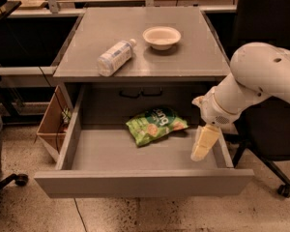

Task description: Pick green rice chip bag from top drawer and place on counter

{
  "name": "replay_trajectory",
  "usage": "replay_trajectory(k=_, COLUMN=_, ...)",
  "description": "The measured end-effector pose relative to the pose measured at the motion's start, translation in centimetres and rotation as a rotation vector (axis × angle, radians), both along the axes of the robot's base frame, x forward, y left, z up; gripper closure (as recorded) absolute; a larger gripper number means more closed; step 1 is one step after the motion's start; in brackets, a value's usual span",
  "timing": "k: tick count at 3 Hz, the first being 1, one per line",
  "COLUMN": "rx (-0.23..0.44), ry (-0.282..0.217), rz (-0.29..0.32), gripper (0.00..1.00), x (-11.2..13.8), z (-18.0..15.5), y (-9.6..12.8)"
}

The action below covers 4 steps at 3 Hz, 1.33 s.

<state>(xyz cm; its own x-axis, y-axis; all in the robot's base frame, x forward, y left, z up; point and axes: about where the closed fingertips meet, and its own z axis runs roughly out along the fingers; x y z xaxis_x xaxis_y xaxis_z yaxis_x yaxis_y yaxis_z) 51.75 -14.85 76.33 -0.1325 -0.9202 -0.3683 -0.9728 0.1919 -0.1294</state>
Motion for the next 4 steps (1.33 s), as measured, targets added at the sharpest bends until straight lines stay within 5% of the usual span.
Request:
replay_trajectory(k=2, rx=0.049, ry=-0.006, rz=-0.017, gripper=0.0, x=1.3, z=-1.0, y=1.1)
replay_trajectory(k=4, rx=0.162, ry=0.006, rz=-0.072, gripper=0.0, x=6.2, z=-4.1, y=3.4)
